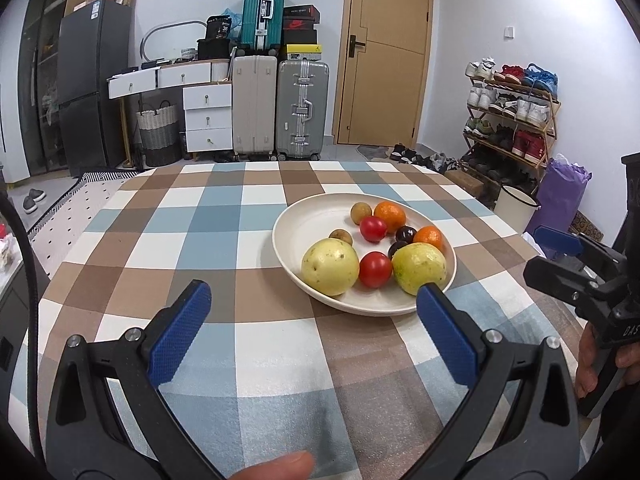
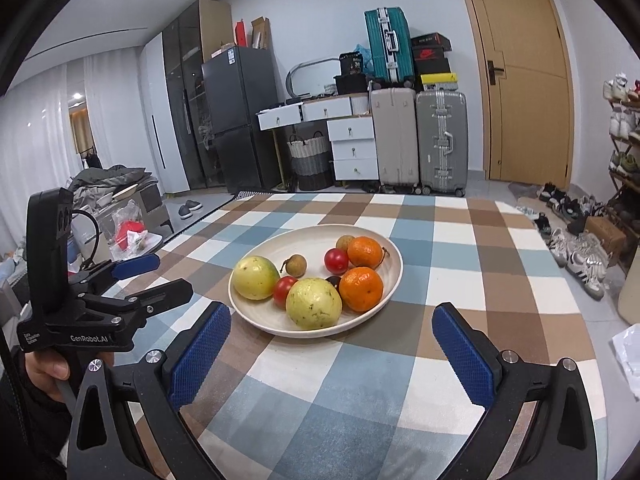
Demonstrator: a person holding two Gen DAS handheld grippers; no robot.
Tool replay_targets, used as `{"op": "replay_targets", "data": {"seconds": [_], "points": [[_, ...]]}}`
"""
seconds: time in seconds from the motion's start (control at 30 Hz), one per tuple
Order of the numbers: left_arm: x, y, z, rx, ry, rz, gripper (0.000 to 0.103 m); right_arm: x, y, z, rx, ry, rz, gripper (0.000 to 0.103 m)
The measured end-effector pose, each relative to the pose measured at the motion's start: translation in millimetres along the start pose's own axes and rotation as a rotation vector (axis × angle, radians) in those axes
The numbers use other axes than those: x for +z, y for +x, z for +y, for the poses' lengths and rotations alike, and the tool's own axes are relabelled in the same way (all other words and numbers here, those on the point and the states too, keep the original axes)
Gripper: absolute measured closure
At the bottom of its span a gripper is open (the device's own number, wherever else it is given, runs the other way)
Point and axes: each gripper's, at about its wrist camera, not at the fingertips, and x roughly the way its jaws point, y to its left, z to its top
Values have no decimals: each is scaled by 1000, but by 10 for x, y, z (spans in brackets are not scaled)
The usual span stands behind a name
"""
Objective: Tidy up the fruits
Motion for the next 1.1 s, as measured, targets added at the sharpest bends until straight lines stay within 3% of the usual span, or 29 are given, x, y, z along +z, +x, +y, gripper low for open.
{"op": "replay_targets", "data": {"seconds": [1.1], "points": [[-28,-46,25,4,-30,-30,1,-41,0,2,-39,-19,-32,0]]}}
